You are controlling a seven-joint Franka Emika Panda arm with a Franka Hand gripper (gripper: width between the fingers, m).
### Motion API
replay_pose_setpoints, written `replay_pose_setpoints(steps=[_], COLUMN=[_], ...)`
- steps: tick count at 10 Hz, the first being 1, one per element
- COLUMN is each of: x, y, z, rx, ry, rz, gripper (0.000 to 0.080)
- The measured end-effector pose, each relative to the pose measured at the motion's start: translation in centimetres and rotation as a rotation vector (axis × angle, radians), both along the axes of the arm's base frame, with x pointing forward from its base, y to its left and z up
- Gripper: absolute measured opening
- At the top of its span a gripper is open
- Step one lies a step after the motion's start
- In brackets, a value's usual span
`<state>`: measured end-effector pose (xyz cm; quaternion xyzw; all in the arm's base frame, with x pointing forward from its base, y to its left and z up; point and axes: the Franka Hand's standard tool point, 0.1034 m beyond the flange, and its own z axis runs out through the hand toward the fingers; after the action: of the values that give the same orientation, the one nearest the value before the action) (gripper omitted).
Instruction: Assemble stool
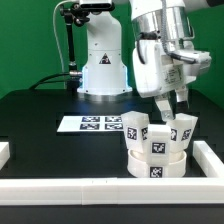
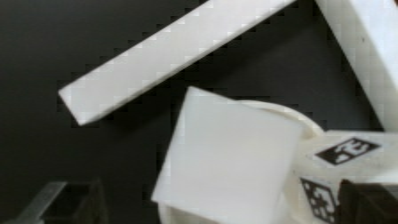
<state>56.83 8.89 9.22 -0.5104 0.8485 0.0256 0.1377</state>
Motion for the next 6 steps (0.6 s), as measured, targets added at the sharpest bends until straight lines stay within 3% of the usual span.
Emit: replay_pose_setpoints(steps=[1, 4, 6], x=[0.0, 0.5, 0.5], y=[0.1, 1.7, 2.3], z=[0.0, 0.6, 0.6], rx=[-0.011, -0.155, -0.196], ry=[-0.005, -0.035, -0.077], rz=[0.046, 0.476, 0.706], gripper=[0.0648, 0.0648, 0.0648])
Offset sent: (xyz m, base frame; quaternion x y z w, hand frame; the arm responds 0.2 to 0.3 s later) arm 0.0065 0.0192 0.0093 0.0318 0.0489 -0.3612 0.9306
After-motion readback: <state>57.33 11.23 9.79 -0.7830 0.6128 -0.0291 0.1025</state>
